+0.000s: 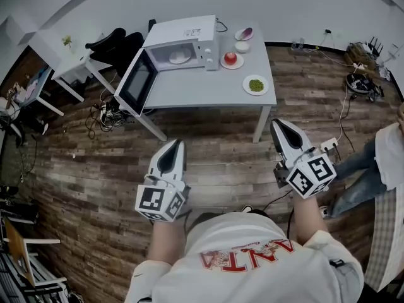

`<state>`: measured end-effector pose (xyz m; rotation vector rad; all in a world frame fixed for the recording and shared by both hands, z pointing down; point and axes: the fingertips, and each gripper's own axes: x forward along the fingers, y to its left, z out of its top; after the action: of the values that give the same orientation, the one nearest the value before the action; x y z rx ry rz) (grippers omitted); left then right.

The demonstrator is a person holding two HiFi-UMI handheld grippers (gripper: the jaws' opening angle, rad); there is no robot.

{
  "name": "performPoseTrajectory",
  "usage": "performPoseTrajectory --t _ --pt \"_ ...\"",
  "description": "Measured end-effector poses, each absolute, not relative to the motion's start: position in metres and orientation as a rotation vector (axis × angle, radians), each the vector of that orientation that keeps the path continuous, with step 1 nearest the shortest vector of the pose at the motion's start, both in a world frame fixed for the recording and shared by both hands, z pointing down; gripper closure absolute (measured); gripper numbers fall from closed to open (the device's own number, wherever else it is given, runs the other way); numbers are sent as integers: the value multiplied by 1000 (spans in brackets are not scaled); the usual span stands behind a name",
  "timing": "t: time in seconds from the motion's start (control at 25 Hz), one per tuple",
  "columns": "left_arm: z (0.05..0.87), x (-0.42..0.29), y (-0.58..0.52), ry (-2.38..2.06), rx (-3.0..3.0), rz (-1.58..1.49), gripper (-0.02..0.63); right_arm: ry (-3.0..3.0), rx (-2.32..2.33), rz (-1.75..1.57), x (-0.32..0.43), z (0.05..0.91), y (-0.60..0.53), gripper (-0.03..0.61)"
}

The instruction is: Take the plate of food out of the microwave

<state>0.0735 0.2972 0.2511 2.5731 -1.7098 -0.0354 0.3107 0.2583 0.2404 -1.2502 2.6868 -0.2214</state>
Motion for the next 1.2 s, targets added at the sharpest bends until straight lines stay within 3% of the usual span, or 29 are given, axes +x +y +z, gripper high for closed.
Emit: performPoseTrajectory --t 0.28,0.6,1.2 --pt "271 102 279 -1689 2551 17 601 2693 -1258 -301 337 269 237 578" --pt "281 87 240 -1635 2573 -11 601 2711 -1318 -319 319 285 213 578" --pt "296 -70 131 -1530 2590 -59 601 2728 -1419 -374 155 284 114 578"
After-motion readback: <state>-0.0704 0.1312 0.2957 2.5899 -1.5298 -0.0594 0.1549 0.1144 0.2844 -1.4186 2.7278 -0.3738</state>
